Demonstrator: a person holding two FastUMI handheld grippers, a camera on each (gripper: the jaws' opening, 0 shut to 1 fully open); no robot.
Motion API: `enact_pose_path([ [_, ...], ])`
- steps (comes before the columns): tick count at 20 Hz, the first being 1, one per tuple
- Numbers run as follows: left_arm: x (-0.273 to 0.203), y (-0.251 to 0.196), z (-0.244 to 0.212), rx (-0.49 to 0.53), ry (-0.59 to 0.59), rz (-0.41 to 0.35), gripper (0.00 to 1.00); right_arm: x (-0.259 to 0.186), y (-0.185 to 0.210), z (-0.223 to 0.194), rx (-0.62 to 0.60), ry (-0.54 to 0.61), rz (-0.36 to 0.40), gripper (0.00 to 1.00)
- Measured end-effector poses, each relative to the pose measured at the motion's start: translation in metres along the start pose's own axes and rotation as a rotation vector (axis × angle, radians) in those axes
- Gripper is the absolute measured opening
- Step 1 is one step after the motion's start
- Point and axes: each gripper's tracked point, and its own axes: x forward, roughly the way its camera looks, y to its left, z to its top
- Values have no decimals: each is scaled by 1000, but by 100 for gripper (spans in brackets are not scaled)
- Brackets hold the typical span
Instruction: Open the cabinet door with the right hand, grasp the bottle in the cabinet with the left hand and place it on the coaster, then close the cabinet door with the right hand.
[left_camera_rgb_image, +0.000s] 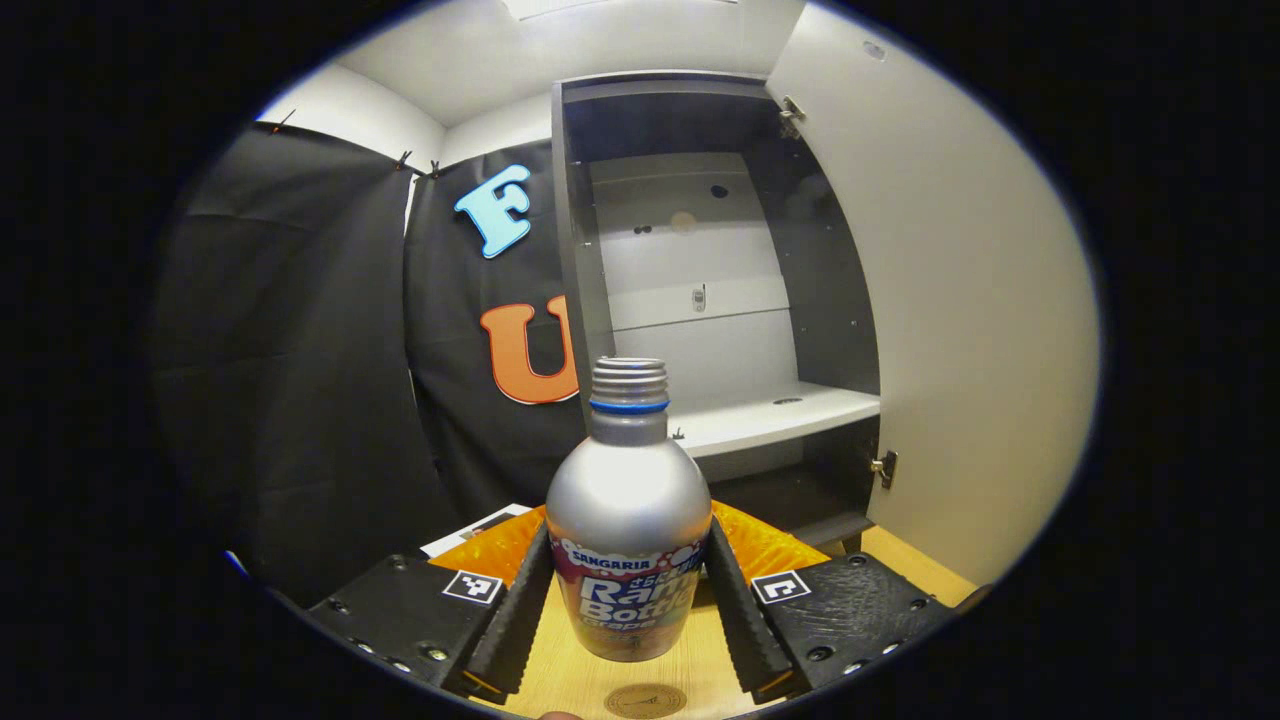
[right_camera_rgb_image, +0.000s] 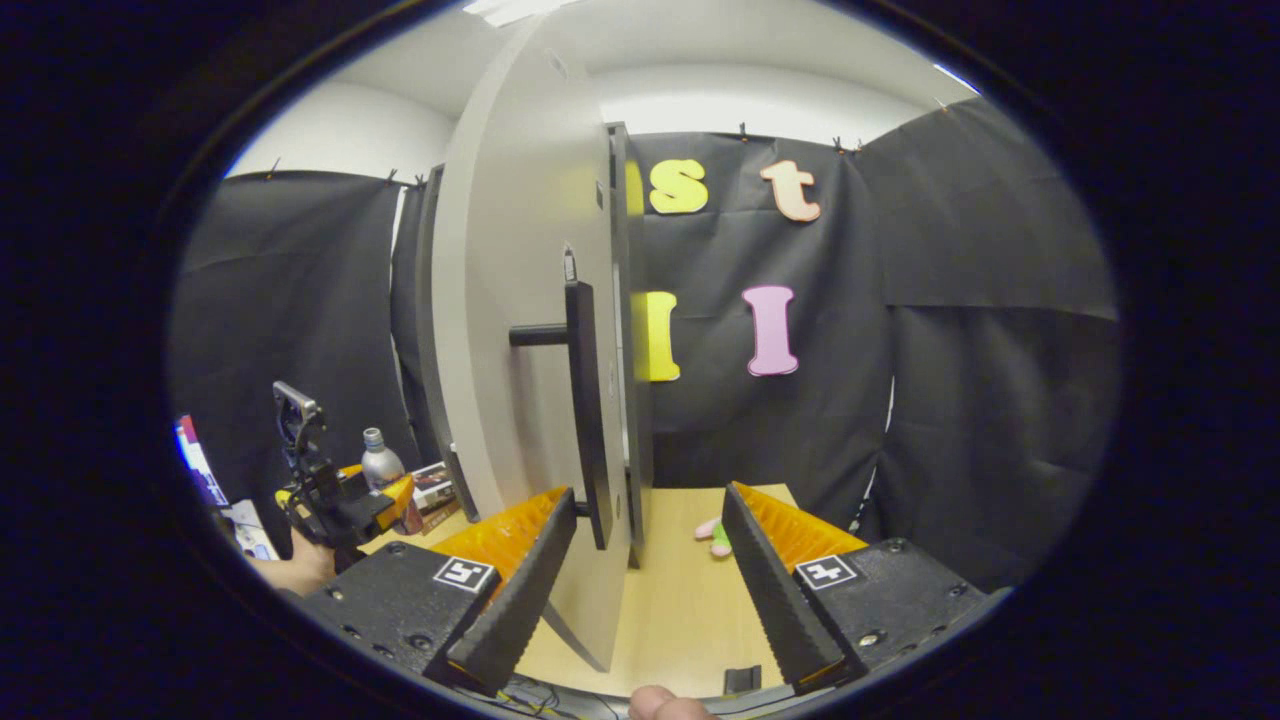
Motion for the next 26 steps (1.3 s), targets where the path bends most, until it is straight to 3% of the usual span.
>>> enact_pose_path([
  [5,-23,-3,-67,5,32,21,76,1,0,-1,-8,62,0,95],
  [12,-37,-7,-160,-117,67,62,76,-1,-2,2,-69,121,-24,95],
  [17,-27,-3,-200,-125,78,101,76,-2,-3,3,-125,135,-31,95],
  [21,-15,-15,-216,-151,64,85,76,-3,-4,3,-160,144,-60,95],
  [26,-11,-11,-221,-145,67,117,76,-1,-4,2,-222,148,-37,95],
])
